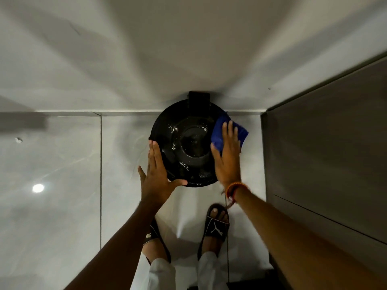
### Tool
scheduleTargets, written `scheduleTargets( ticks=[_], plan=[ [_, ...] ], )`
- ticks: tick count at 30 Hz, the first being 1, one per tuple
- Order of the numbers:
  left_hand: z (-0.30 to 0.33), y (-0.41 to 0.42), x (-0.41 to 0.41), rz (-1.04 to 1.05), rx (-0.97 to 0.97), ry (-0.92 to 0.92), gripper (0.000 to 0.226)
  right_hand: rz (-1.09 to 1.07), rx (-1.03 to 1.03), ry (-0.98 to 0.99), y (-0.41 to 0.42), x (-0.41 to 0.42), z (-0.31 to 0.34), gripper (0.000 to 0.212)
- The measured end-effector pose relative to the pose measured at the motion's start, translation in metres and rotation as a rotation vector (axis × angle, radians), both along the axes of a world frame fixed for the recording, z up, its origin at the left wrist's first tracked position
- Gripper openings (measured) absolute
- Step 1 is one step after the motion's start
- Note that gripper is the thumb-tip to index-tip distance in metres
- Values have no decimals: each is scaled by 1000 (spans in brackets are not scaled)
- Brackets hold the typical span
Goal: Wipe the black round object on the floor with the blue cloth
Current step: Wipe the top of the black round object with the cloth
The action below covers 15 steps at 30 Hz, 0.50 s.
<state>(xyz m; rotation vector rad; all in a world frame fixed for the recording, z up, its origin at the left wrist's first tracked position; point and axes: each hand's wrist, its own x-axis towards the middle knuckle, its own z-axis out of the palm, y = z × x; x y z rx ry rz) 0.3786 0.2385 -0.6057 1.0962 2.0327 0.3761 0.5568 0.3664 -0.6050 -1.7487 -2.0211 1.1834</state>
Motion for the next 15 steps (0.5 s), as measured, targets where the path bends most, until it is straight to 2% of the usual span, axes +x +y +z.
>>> scheduleTargets(
  ticks=[3, 6, 9, 12, 15],
  plan=[
    [-3, -2, 0, 1, -3, 18, 147, 187, 94, -191, -86, 0, -5, 65],
    [-5, -2, 2, 4, -3, 5, 144, 245, 105, -231, -134, -3, -10, 65],
    [-6, -3, -1, -1, -4, 1, 143, 270, 102, -224, -104, -12, -7, 66],
    [-6, -6, -3, -12, 0, 3, 146, 254, 169, -276, -25, -30, -1, 67],
    [-4, -5, -1, -20, -3, 7, 147, 289, 149, -300, 38, -49, 5, 67]
  ],
)
